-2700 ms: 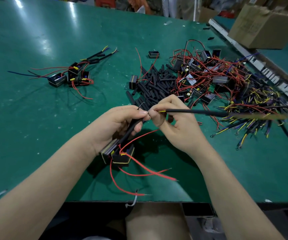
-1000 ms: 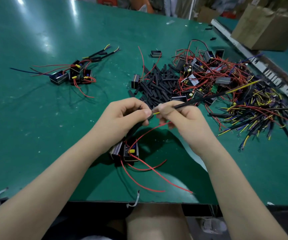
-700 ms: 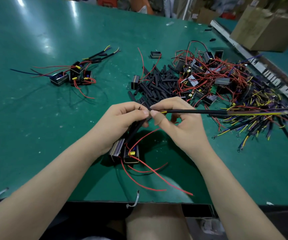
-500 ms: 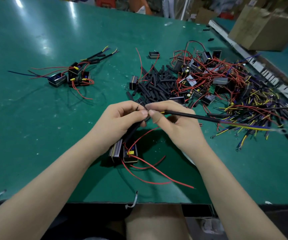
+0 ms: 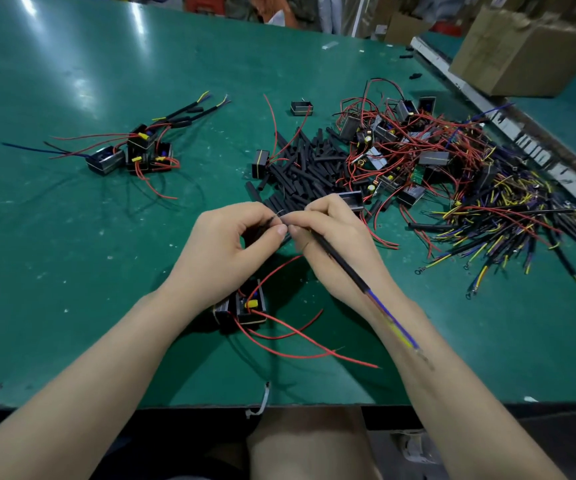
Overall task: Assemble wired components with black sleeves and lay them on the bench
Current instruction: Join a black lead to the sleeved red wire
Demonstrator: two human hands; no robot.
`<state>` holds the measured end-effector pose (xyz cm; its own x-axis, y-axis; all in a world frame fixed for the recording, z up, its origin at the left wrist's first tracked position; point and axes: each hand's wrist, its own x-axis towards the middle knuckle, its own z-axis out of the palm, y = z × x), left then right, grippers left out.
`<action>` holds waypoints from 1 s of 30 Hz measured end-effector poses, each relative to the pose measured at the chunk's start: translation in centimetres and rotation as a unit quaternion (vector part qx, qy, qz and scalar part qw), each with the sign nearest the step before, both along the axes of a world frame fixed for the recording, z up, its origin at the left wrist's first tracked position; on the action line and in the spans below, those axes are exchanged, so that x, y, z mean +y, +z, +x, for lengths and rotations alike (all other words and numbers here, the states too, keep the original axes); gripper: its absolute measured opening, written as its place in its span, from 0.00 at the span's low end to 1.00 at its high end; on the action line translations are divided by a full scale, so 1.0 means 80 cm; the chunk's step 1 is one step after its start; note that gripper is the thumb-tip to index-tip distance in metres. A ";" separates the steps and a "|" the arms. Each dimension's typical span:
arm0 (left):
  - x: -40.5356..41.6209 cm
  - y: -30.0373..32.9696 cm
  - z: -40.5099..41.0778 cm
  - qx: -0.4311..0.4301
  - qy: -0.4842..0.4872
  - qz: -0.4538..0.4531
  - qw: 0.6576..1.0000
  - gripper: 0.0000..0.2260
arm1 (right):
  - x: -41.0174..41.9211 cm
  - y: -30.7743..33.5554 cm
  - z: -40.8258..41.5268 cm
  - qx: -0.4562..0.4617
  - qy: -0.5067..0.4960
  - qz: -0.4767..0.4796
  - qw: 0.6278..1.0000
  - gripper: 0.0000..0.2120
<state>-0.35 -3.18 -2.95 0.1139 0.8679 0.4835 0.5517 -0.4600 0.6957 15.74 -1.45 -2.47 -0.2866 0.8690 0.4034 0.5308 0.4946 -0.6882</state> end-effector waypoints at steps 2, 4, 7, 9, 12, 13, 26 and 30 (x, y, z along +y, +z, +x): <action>0.000 0.001 0.000 0.020 -0.011 0.016 1.000 0.07 | 0.004 0.007 -0.003 0.133 0.023 -0.167 0.977 0.09; -0.001 0.002 0.000 0.031 -0.019 0.033 0.999 0.06 | 0.009 0.008 -0.008 0.261 0.008 -0.237 0.936 0.04; -0.002 0.004 -0.001 0.052 -0.023 0.054 0.997 0.06 | 0.007 0.011 -0.010 0.278 0.019 -0.273 0.921 0.05; -0.001 0.004 -0.002 0.060 -0.028 0.056 0.996 0.06 | 0.007 0.008 -0.008 0.202 0.009 -0.249 0.947 0.06; 0.001 0.004 -0.002 0.063 -0.019 0.047 0.997 0.07 | 0.009 0.004 -0.004 0.075 -0.034 -0.169 0.982 0.16; 0.002 0.003 -0.002 0.059 -0.015 0.040 0.997 0.07 | 0.008 0.001 -0.004 0.014 -0.026 -0.129 0.991 0.15; 0.002 0.004 -0.006 0.050 -0.025 0.003 0.998 0.04 | -0.002 0.004 0.001 -0.079 -0.017 -0.057 0.995 0.08; 0.001 0.003 -0.004 0.052 -0.044 0.009 0.998 0.06 | -0.005 0.015 0.007 0.059 0.044 -0.247 0.966 0.11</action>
<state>-0.68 -3.14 -2.69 0.2396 0.8440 0.4798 0.5770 -0.5212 0.6288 16.26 -1.84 -1.26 -0.3458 0.9381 -0.0192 0.4052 0.1309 -0.9048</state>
